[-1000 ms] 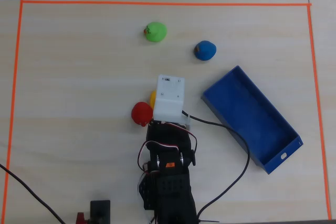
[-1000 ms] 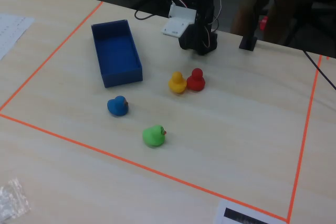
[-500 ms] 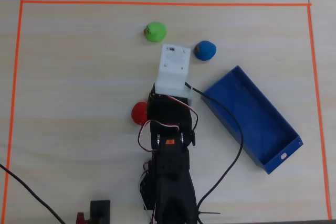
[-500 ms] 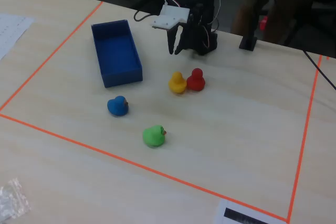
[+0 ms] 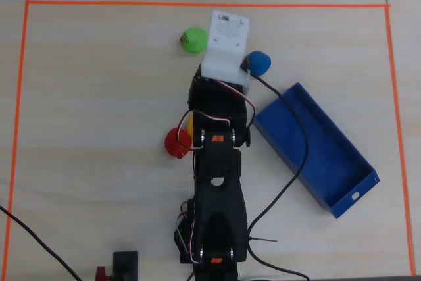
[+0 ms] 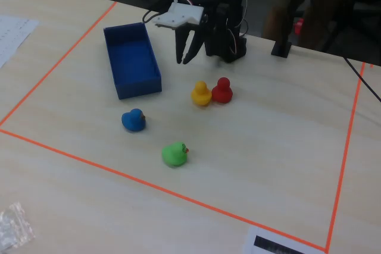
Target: Grasp blue duck and put it into box.
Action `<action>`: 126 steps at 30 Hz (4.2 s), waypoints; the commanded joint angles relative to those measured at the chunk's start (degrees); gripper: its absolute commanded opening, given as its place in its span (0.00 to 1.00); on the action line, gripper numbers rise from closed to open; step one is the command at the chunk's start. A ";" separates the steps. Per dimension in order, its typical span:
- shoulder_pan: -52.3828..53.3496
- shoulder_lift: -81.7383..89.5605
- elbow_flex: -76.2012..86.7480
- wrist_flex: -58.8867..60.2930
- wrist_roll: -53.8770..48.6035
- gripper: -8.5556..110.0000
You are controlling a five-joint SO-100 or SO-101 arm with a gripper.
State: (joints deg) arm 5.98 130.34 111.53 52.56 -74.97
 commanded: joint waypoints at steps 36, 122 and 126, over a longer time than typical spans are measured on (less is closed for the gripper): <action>8.96 -41.04 -36.21 -11.43 5.71 0.07; 19.34 -51.59 0.97 -49.92 2.81 0.10; 18.37 -50.27 0.35 -46.76 5.01 0.07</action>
State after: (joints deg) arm 24.96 78.57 113.64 3.87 -71.63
